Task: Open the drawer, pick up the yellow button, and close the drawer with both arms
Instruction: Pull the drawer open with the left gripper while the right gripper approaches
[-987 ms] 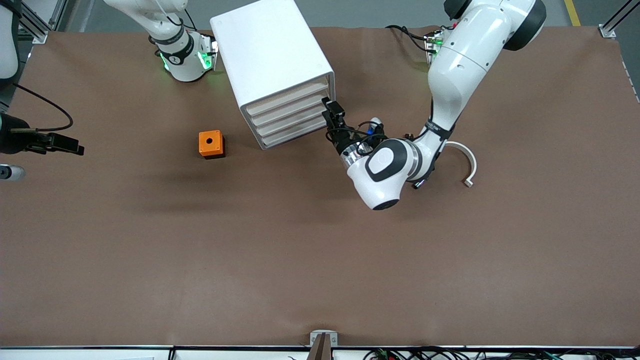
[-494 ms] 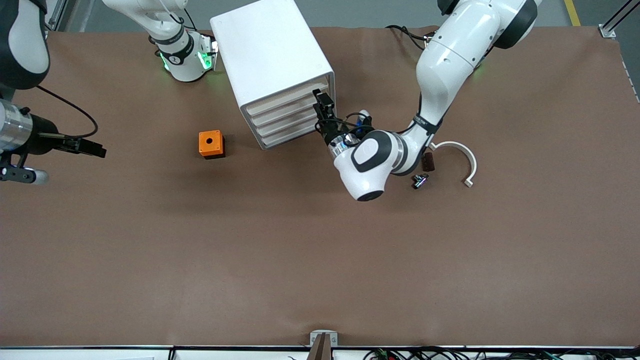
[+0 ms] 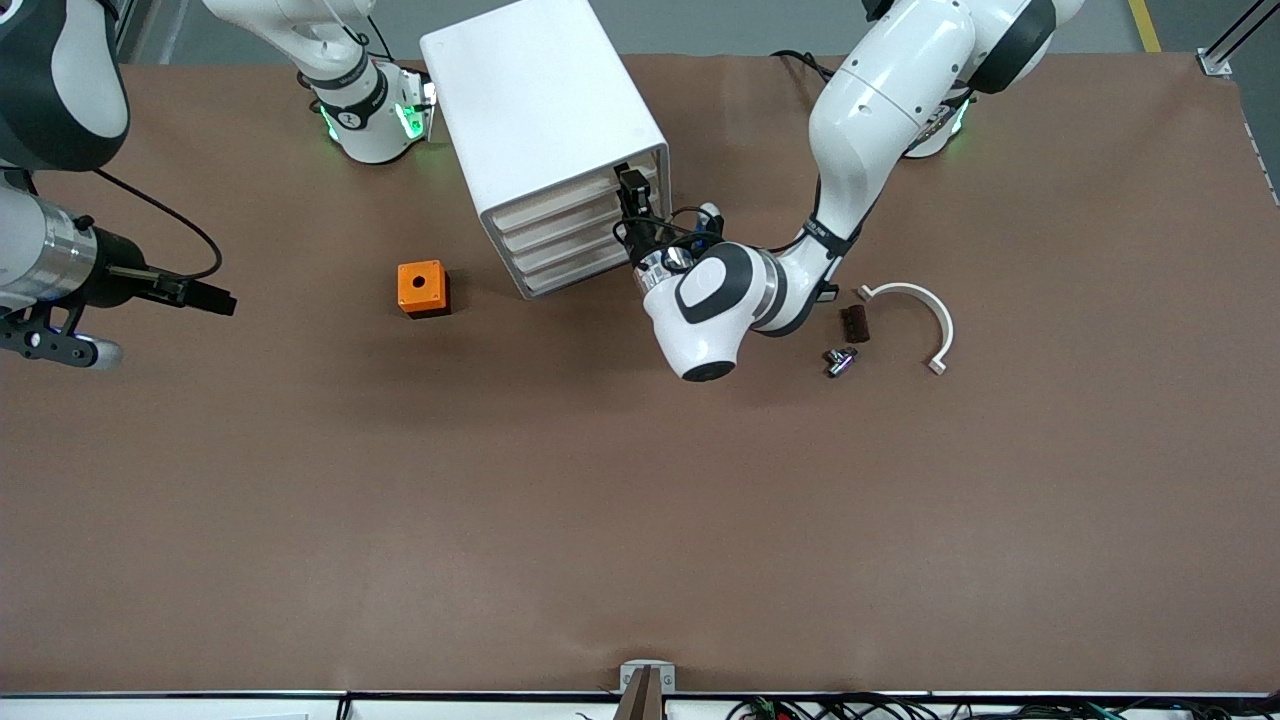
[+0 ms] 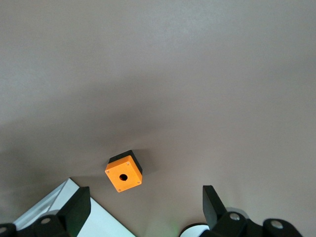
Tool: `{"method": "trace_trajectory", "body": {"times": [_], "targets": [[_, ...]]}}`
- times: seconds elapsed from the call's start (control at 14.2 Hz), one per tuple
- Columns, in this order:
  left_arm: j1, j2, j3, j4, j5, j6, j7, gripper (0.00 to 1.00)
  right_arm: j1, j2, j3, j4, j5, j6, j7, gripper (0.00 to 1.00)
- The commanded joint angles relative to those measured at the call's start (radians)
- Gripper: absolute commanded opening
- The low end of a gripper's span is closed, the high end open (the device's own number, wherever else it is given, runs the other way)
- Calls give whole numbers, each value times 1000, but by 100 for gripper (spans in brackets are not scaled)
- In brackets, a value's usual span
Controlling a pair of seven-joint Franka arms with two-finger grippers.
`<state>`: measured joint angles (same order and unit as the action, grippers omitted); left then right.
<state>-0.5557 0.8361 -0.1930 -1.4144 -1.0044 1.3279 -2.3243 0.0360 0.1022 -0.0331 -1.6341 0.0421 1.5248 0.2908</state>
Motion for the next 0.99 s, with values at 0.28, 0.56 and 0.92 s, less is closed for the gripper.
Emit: {"method": "trace_trajectory", "body": {"times": [0.28, 0.56, 0.92], "targets": [[34, 3, 9, 5, -19, 7, 3, 13, 140, -12, -2, 57, 15, -25, 221, 100], [72, 3, 11, 9, -28, 10, 3, 14, 206, -6, -4, 53, 18, 4, 252, 100], [152, 3, 12, 11, -51, 68, 2, 14, 291, 2, -4, 39, 31, 72, 450, 100]]}}
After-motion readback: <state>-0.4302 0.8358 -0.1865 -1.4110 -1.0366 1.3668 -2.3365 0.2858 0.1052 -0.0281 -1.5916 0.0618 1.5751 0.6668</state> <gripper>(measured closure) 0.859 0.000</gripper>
